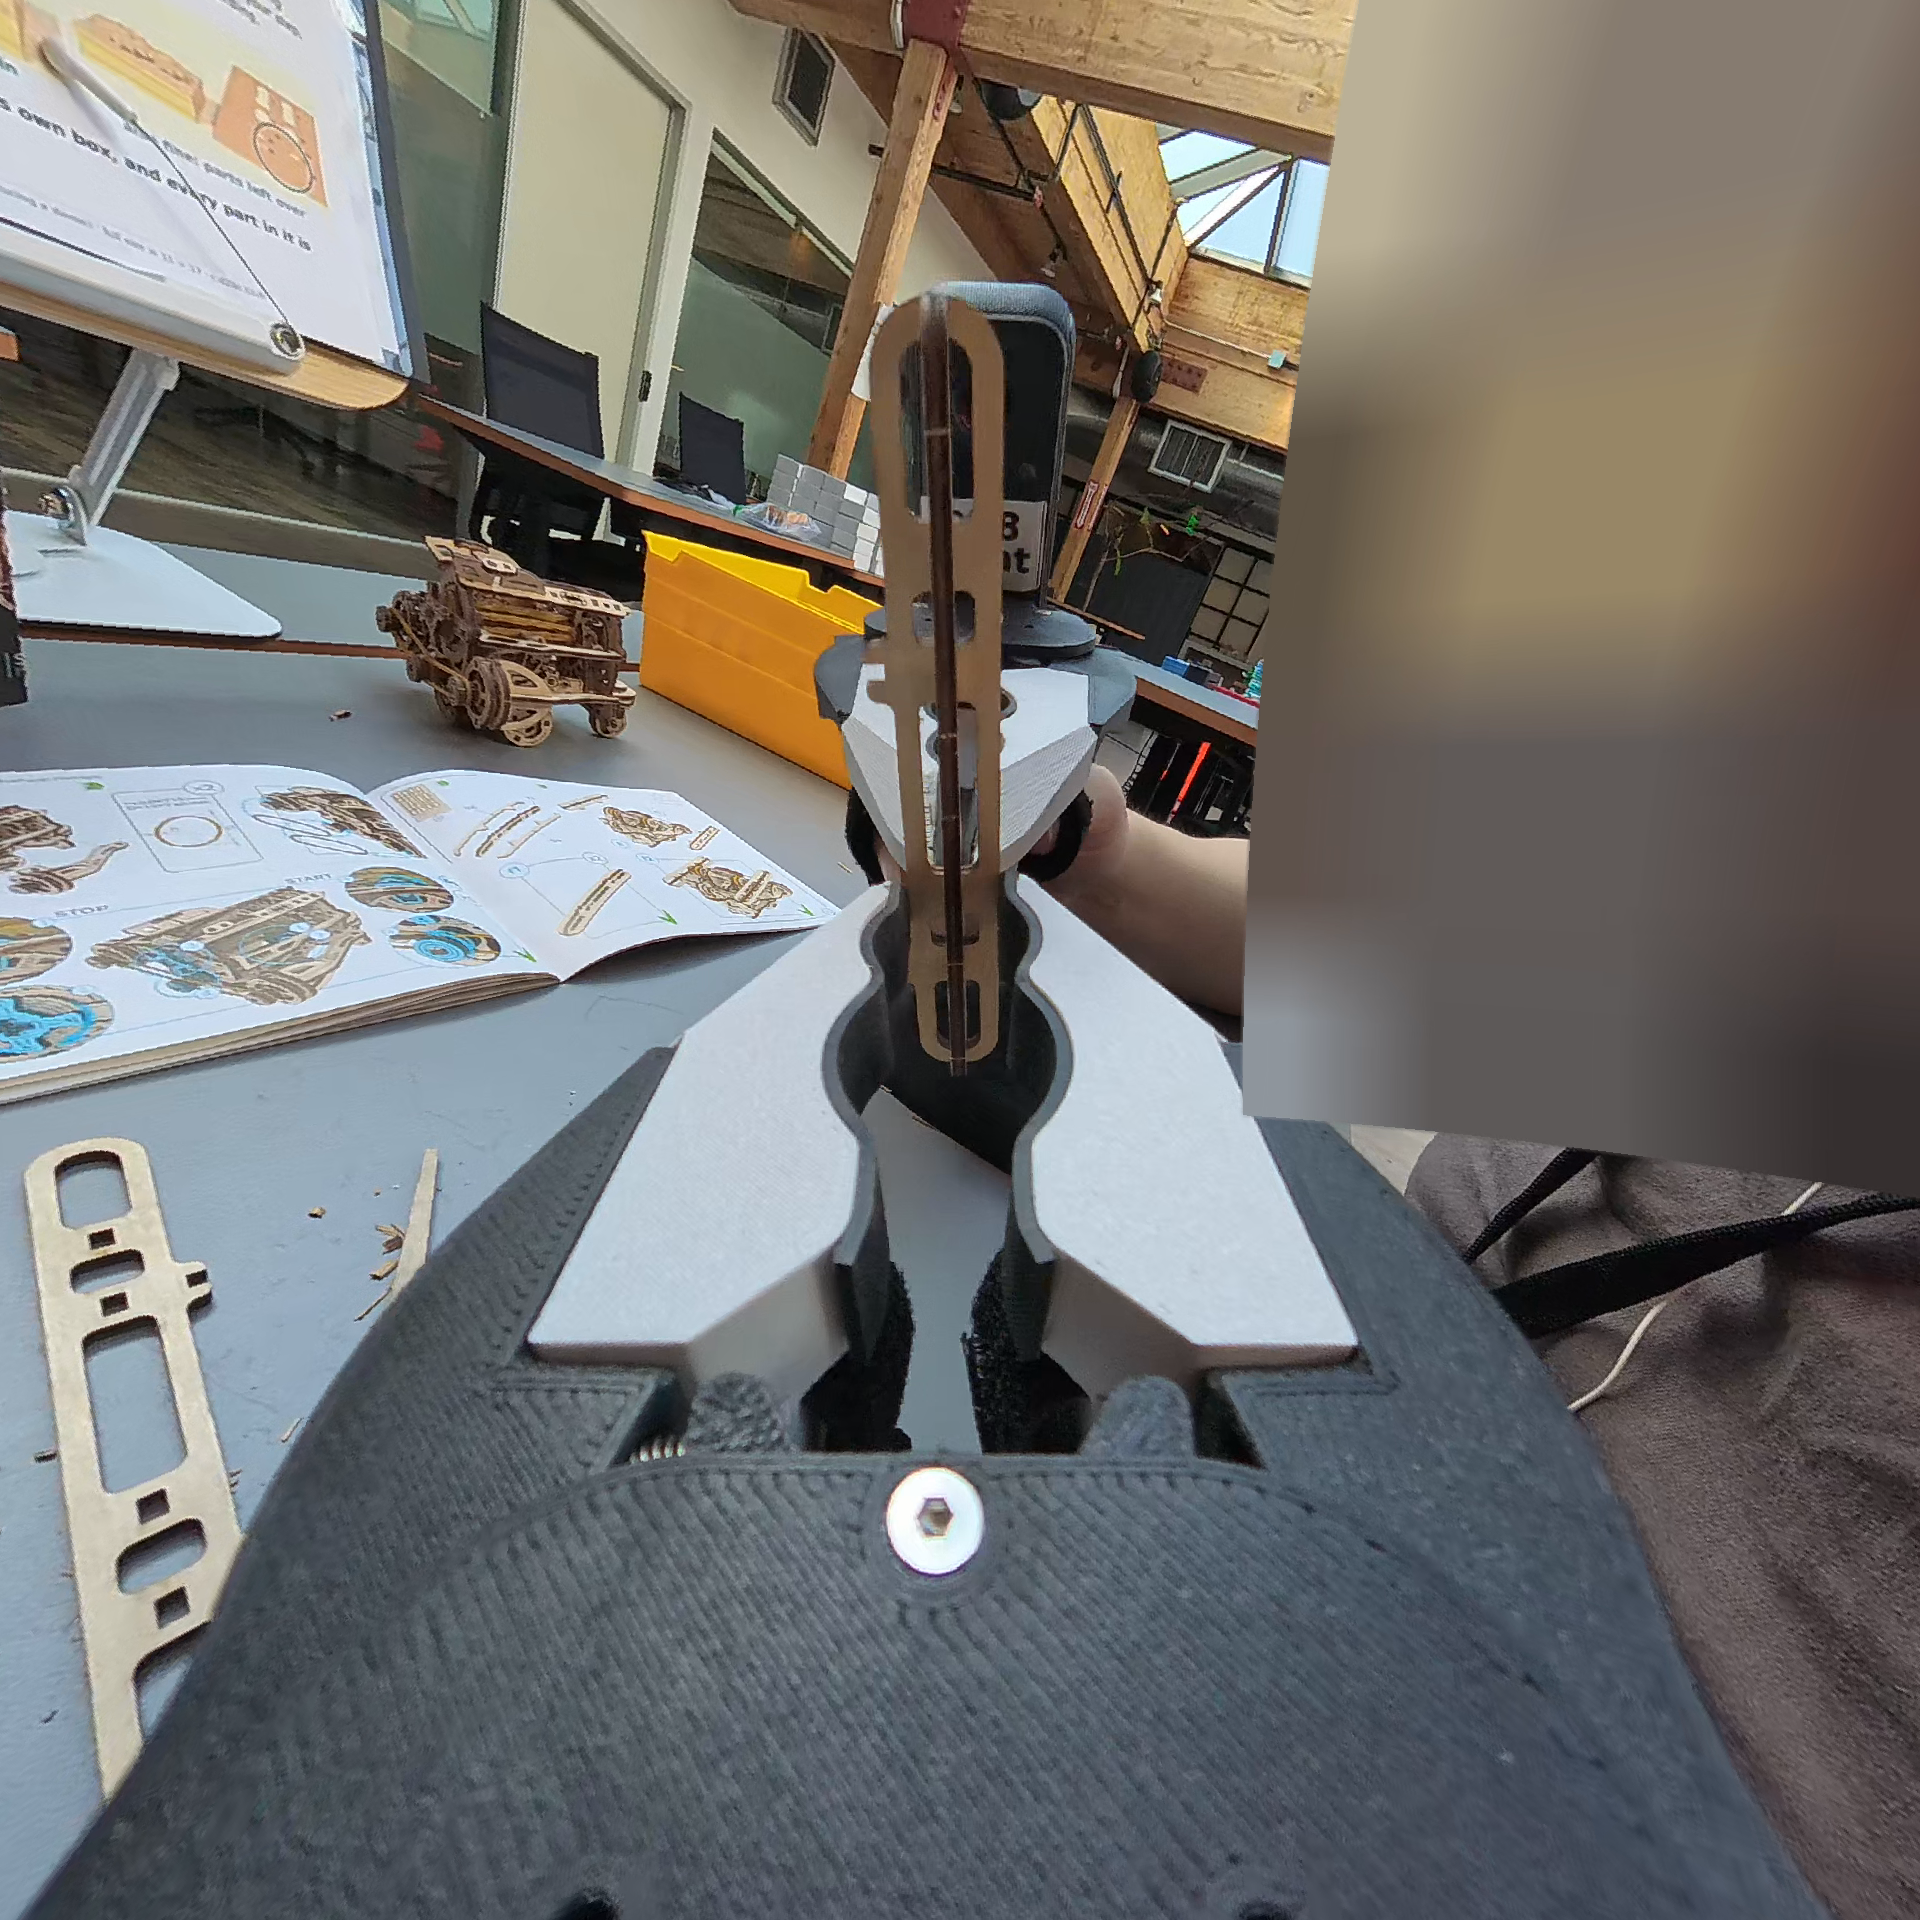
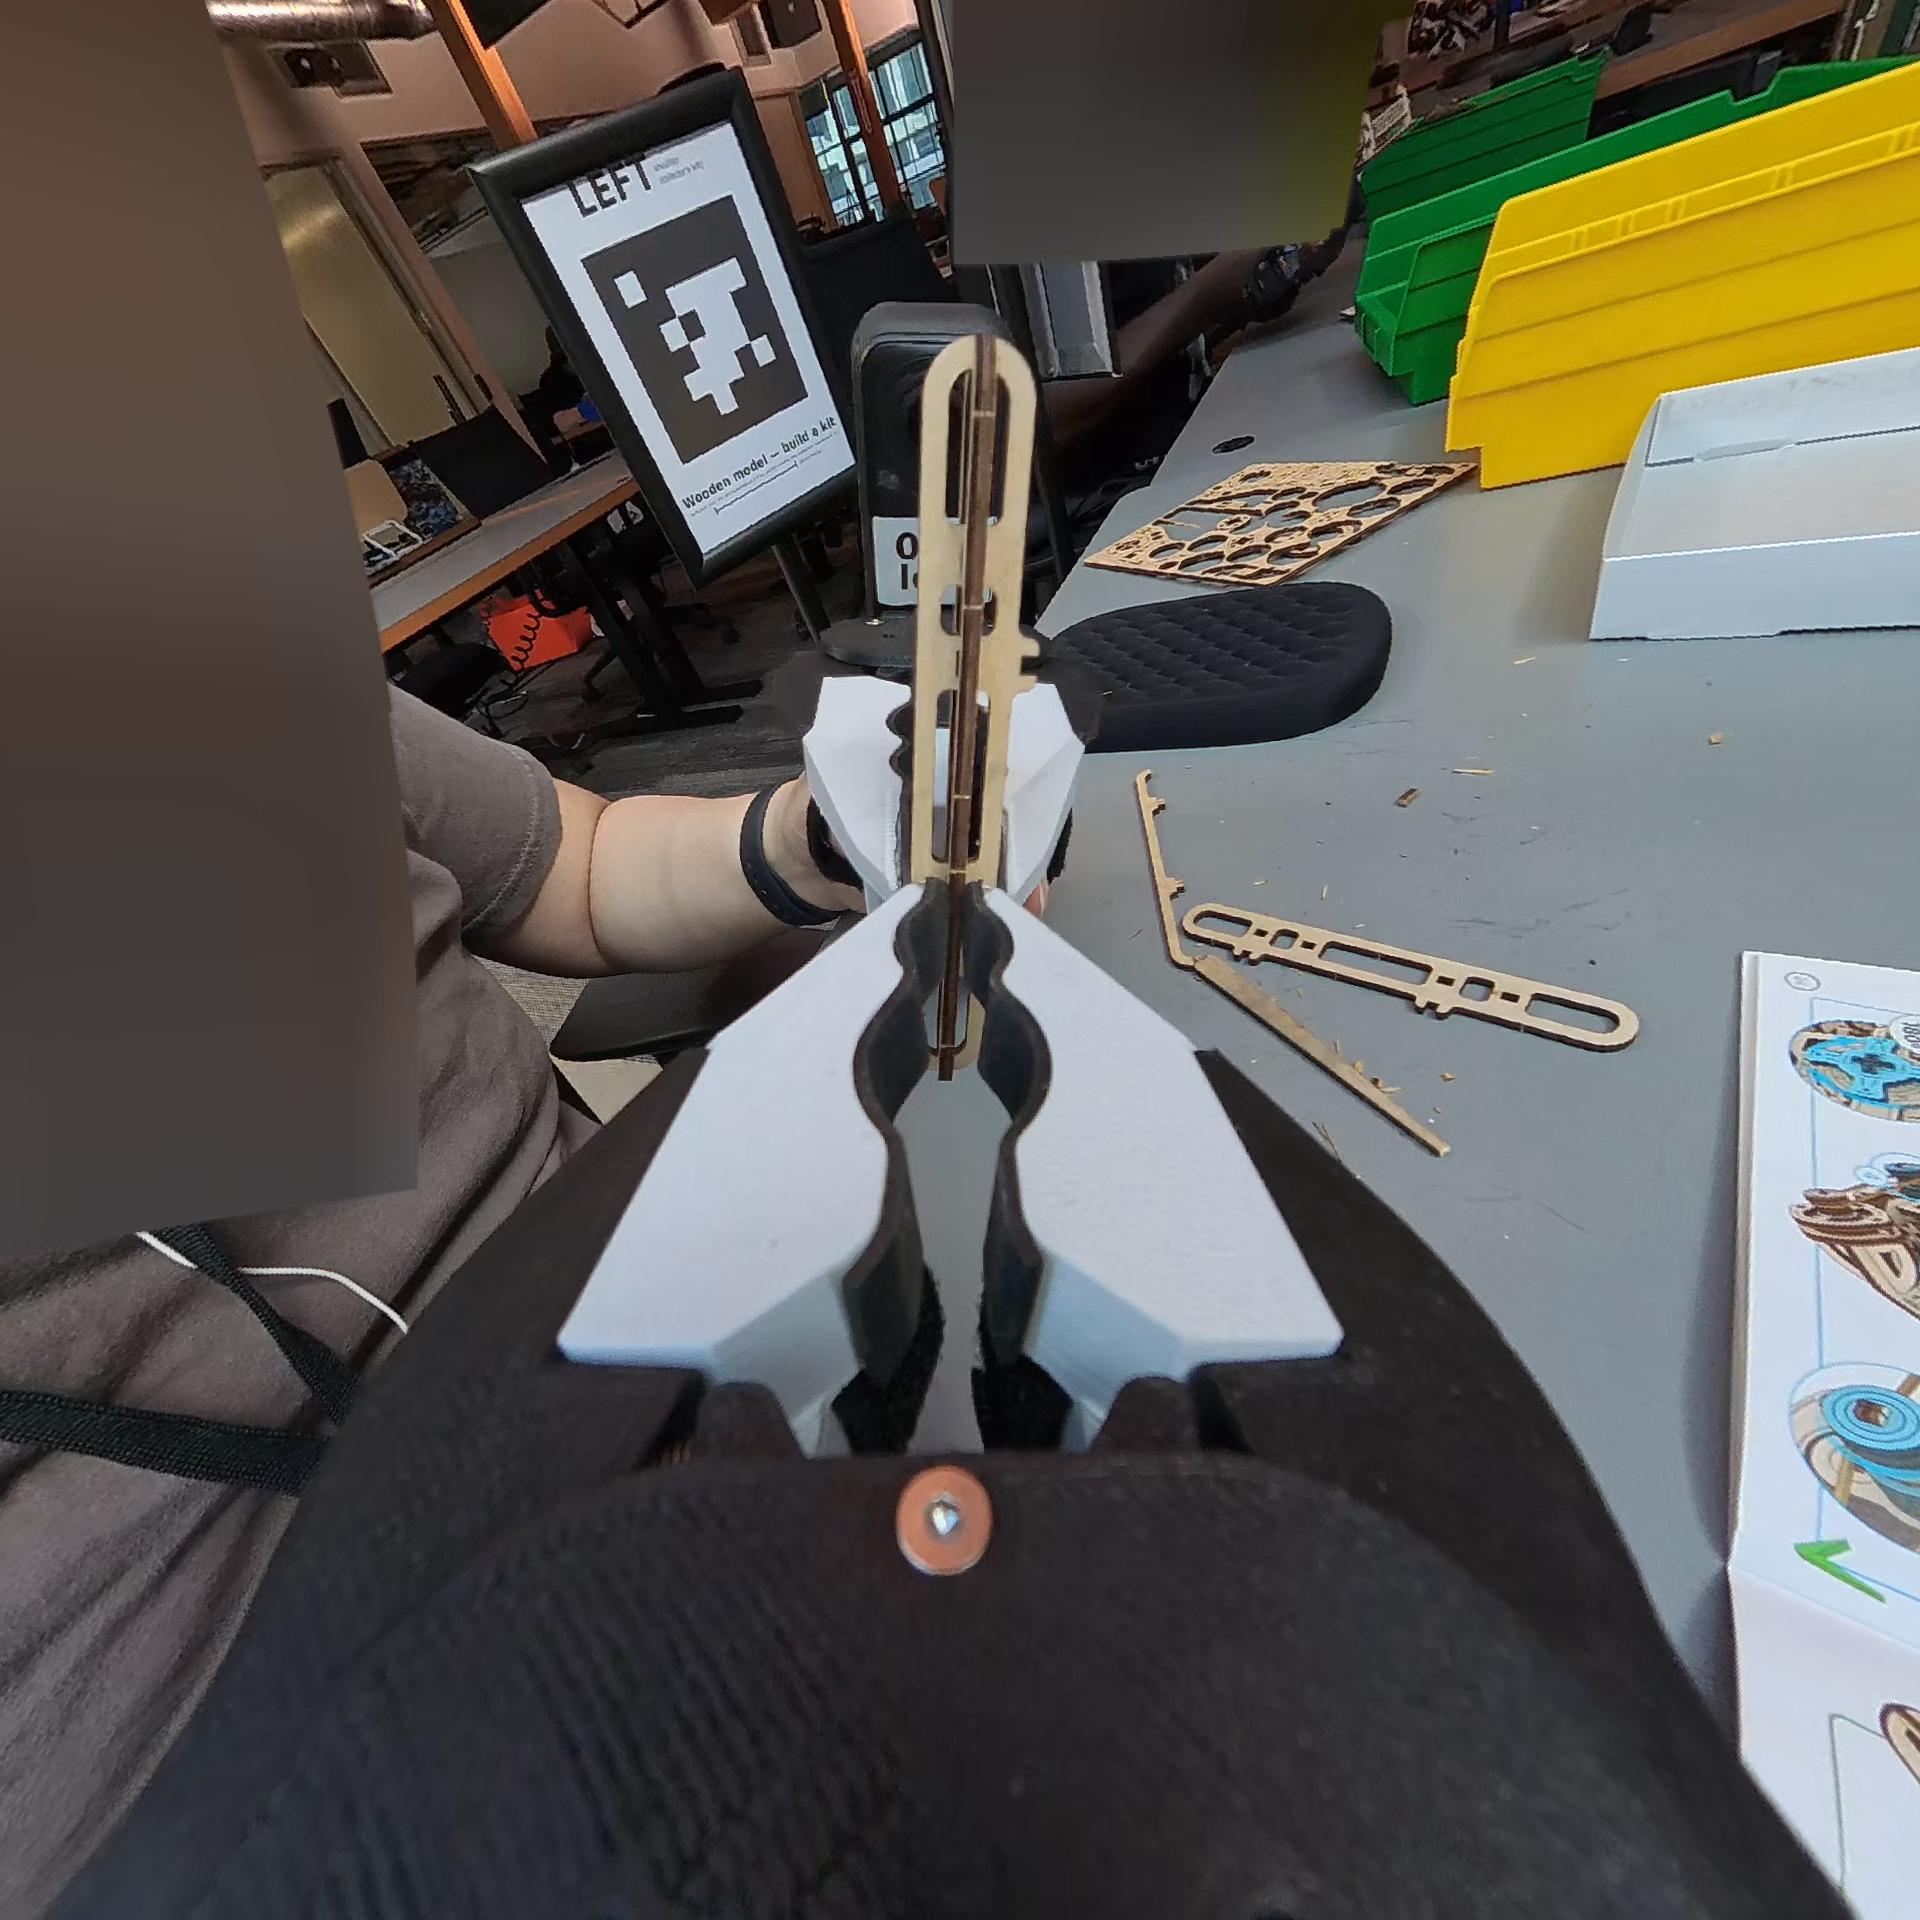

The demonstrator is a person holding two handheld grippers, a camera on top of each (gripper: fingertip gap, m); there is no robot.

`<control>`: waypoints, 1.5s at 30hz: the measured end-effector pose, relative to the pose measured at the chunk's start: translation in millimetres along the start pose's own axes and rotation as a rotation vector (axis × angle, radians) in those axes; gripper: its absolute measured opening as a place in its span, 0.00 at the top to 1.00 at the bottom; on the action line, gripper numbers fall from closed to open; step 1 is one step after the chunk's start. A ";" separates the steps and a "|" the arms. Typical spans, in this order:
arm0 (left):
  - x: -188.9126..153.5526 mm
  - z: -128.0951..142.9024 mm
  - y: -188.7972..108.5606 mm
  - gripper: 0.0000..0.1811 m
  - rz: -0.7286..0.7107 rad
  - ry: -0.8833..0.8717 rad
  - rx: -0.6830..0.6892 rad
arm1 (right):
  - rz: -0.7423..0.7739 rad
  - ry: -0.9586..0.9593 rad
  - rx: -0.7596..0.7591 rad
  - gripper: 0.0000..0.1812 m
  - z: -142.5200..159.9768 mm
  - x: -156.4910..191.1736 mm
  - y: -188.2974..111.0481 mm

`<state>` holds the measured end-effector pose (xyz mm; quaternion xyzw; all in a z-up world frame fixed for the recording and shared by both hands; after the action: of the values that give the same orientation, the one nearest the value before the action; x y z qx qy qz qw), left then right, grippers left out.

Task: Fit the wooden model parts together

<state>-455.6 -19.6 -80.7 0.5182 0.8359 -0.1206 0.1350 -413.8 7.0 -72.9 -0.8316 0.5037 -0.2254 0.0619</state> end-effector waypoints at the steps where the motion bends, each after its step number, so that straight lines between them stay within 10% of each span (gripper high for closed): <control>1: -0.1 -0.2 -0.1 0.92 0.001 0.000 -0.002 | 0.002 -0.004 -0.003 1.00 -0.3 0.5 0.2; 45: 4.1 -1.0 -4.5 0.87 0.001 -0.043 -0.012 | -0.059 -0.034 -0.044 1.00 -3.7 0.2 -5.9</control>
<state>-461.6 -17.8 -80.9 0.5148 0.8334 -0.1267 0.1563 -410.5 10.1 -67.6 -0.8509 0.4828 -0.2019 0.0452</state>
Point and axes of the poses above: each gripper's, where its closed fingertips meet, y out along the fingers, z out of its underside, x = y × z across the jaws, the point moved 3 cm from there along -y, back along the fingers, and after that the axes turned 11 degrees about x, right-handed, at the moved point
